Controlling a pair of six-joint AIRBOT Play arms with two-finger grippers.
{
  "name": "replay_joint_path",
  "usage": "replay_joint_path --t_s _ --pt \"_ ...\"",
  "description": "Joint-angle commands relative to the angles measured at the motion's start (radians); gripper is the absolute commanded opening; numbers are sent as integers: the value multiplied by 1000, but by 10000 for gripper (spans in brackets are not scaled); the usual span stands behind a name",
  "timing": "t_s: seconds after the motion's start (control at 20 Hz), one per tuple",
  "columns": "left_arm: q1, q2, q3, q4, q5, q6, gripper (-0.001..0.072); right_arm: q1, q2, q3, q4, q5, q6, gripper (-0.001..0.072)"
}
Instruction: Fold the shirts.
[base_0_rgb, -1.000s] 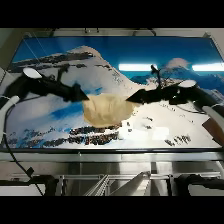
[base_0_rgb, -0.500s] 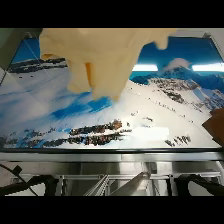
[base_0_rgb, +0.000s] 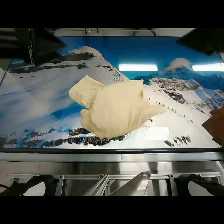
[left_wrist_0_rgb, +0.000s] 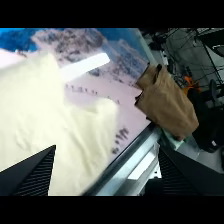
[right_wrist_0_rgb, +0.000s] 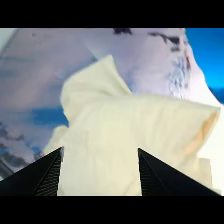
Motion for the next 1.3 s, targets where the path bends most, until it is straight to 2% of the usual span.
replay_joint_path --t_s 0.0,0.05,0.15,0.3,0.5,0.75,0.85,1.1,1.15,1.2,1.25 --pt "82 7 -166 182 -114 3 715 -7 -2 -227 -196 -10 11 517" --pt "106 7 -228 243 -126 -6 715 -14 -2 -311 -200 -51 0 517" --pt "138 6 -372 258 -117 -8 714 -15 -3 -465 -195 -127 -2 517" --pt "141 -14 -580 266 -26 7 713 5 -40 -653 -168 -190 -36 518" --pt "70 -137 -715 262 50 33 697 9 -126 -744 -136 -261 -32 518" --pt "-53 -284 -683 201 126 87 697 9 -242 -749 -88 -281 -5 518" --pt "-90 -328 -639 173 161 88 696 10 -297 -749 -7 -283 -26 518" --pt "-154 -426 -544 141 164 88 691 73 -419 -748 288 -252 -150 516" --pt "-160 -435 -530 132 165 91 532 94 -433 -748 344 -257 -193 441" --pt "-159 -441 -513 134 168 93 368 108 -441 -748 402 -258 -236 305" --pt "-159 -444 -496 133 166 93 245 114 -444 -748 461 -257 -280 182"
